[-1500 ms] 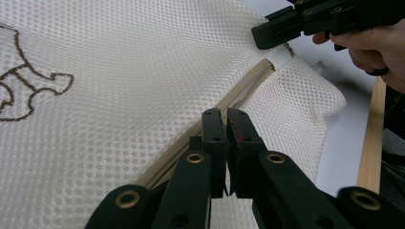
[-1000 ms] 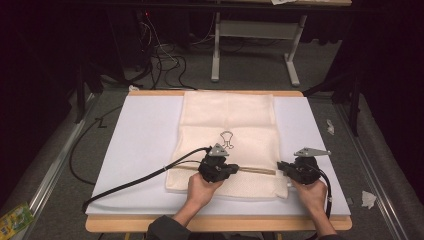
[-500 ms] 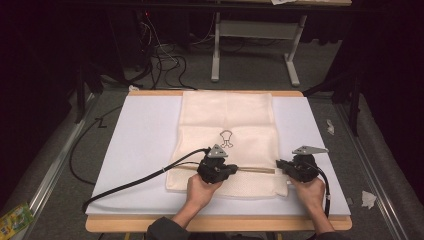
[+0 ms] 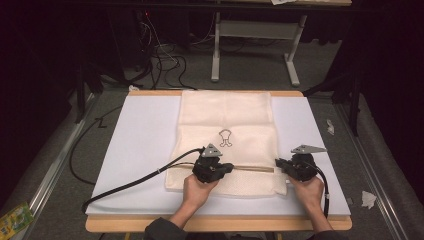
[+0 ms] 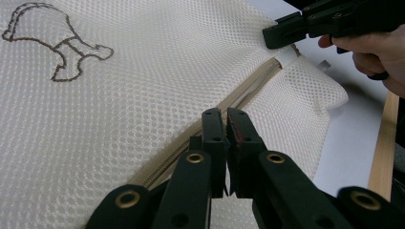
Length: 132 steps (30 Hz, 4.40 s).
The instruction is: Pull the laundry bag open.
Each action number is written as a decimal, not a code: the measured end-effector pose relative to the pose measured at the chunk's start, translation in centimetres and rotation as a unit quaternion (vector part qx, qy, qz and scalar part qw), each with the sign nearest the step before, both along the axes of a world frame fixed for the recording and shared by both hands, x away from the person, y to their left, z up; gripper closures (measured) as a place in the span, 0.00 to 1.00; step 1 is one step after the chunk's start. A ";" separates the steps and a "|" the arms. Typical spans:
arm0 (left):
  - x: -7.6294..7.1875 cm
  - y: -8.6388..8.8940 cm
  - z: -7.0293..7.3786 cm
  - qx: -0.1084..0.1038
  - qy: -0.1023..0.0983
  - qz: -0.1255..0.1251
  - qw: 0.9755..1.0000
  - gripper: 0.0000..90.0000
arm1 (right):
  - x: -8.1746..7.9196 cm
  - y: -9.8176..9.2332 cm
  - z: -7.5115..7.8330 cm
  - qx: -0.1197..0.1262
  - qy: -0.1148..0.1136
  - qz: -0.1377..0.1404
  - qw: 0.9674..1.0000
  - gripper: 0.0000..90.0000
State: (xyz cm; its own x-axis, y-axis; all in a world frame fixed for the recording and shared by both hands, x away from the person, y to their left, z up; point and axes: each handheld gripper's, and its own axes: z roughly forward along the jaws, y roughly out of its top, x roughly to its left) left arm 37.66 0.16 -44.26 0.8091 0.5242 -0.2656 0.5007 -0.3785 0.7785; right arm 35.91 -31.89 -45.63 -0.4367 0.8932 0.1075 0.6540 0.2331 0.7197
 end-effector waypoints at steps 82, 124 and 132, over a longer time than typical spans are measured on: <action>-0.1 7.0 0.6 -0.037 0.006 0.058 0.998 0.97 | 0.1 0.6 0.0 -0.010 0.001 0.010 1.000 0.98; -0.5 11.9 1.6 -0.033 -0.009 0.105 0.994 0.97 | 0.2 0.5 0.6 -0.009 -0.001 0.008 1.000 0.98; -0.6 12.2 1.4 -0.030 -0.012 0.111 0.993 0.97 | 0.2 0.6 0.7 -0.006 -0.002 0.011 1.000 0.98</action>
